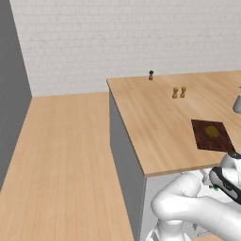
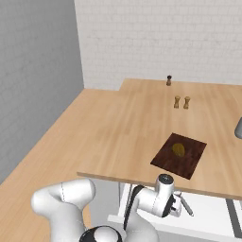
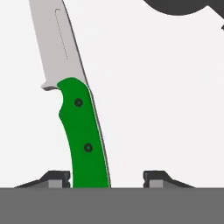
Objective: Place the appropriate cutting tool for cutting the avocado skin on the cutting board.
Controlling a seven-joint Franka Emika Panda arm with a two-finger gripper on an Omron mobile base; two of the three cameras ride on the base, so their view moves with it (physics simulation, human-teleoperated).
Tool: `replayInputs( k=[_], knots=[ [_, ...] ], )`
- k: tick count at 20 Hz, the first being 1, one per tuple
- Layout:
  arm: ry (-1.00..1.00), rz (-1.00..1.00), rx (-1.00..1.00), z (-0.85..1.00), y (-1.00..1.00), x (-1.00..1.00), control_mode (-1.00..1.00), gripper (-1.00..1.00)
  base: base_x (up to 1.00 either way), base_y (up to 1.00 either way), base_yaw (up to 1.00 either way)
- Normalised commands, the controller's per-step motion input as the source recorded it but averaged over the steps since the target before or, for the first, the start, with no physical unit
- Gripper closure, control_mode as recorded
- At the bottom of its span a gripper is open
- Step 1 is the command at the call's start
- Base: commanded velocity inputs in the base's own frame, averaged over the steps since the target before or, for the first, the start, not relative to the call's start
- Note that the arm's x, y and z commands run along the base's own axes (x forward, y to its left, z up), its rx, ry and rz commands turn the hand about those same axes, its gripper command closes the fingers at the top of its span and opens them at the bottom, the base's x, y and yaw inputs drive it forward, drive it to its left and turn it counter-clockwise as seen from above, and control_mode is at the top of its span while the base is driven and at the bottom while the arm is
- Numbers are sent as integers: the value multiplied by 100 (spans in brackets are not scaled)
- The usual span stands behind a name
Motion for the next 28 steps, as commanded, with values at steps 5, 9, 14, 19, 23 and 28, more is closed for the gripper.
replayInputs(
  k=[5,9,14,19,23,28],
  knots=[
    [0,0,-1,-92,-1,-48,-100,100,0,0,0],
    [-2,0,0,-67,0,-34,-100,100,0,0,0],
    [0,-2,0,-36,0,-82,-100,100,0,0,0],
    [-1,-3,0,-1,0,-55,-100,100,0,0,0],
    [-4,0,0,40,0,-17,-100,100,0,0,0],
    [-1,0,4,98,0,-44,-100,100,0,0,0]
  ],
)
